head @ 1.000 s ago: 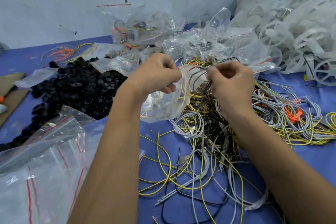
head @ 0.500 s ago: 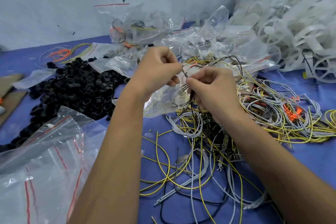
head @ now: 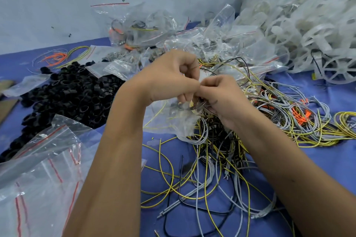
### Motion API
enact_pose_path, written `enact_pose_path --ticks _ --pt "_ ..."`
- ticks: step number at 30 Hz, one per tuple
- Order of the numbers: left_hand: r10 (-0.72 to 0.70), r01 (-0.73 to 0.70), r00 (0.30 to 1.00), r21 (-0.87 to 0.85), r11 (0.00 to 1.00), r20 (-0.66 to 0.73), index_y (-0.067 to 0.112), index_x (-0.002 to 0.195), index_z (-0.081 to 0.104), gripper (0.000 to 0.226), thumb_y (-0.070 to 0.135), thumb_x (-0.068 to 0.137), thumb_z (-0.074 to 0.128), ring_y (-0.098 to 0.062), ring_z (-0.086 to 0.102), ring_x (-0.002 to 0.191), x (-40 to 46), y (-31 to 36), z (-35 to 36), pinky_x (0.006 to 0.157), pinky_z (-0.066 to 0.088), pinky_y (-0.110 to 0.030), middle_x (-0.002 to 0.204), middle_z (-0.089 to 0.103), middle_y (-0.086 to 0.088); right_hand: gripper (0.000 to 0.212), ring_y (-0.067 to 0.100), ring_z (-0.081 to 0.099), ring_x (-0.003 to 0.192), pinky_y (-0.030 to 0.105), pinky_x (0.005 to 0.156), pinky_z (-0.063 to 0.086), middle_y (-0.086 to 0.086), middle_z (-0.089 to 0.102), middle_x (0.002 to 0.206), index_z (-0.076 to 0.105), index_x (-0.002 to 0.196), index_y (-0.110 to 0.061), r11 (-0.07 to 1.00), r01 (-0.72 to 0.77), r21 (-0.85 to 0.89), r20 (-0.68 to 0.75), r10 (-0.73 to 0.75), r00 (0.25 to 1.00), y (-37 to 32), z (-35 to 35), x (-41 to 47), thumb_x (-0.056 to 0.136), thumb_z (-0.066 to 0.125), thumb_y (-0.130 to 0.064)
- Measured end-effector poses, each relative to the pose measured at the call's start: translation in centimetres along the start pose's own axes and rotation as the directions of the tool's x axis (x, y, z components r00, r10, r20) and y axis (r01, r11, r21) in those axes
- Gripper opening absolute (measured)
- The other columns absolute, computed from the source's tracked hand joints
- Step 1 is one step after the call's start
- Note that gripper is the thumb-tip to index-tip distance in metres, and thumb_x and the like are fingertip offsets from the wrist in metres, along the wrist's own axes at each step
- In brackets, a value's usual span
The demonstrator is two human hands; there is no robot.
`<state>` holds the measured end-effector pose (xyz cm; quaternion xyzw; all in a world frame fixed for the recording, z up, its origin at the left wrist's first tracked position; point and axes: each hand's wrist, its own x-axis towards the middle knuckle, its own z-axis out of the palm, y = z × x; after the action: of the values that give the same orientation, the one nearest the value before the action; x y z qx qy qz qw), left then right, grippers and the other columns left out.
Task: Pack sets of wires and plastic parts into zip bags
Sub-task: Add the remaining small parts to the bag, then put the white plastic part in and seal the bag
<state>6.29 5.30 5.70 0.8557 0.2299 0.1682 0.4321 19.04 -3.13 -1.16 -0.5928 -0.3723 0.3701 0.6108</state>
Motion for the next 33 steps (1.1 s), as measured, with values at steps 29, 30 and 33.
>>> enact_pose_path --ticks 29,30,33 --pt "0.055 -0.057 0.998 -0.253 0.966 -0.016 0.002 0.079 0.056 0.021 -0.018 0.08 0.054 -0.02 0.062 0.051 0.0 0.4 0.3 0.051 0.052 -0.024 0.061 0.062 -0.016 0.047 0.005 0.049 0.06 0.024 0.058 0.039 -0.016 0.052 0.059 0.053 0.062 -0.033 0.671 0.535 -0.514 0.125 -0.559 0.82 0.1 0.6 -0.5 0.075 0.069 0.01" --pt "0.04 -0.05 0.998 -0.233 0.971 -0.047 0.003 0.078 0.057 0.021 -0.017 0.079 0.055 -0.019 0.062 0.05 0.1 0.2 0.3 0.05 0.052 -0.024 0.06 0.062 -0.015 0.037 0.005 0.053 0.061 0.021 0.059 0.04 -0.012 0.057 0.062 0.06 0.066 -0.027 0.7 0.536 -0.472 0.083 -0.569 0.818 0.1 0.4 -0.4 0.077 0.069 0.007" --pt "-0.04 0.012 0.983 -0.155 0.988 -0.179 0.006 0.074 0.056 0.021 -0.014 0.08 0.055 -0.015 0.061 0.047 0.1 -0.8 -0.2 0.049 0.051 -0.023 0.056 0.062 -0.011 0.013 0.011 0.055 0.055 0.022 0.057 0.04 -0.006 0.061 0.062 0.069 0.074 -0.014 0.658 0.538 -0.527 0.057 -0.604 0.795 -0.4 -0.3 -0.1 0.086 0.075 -0.009"
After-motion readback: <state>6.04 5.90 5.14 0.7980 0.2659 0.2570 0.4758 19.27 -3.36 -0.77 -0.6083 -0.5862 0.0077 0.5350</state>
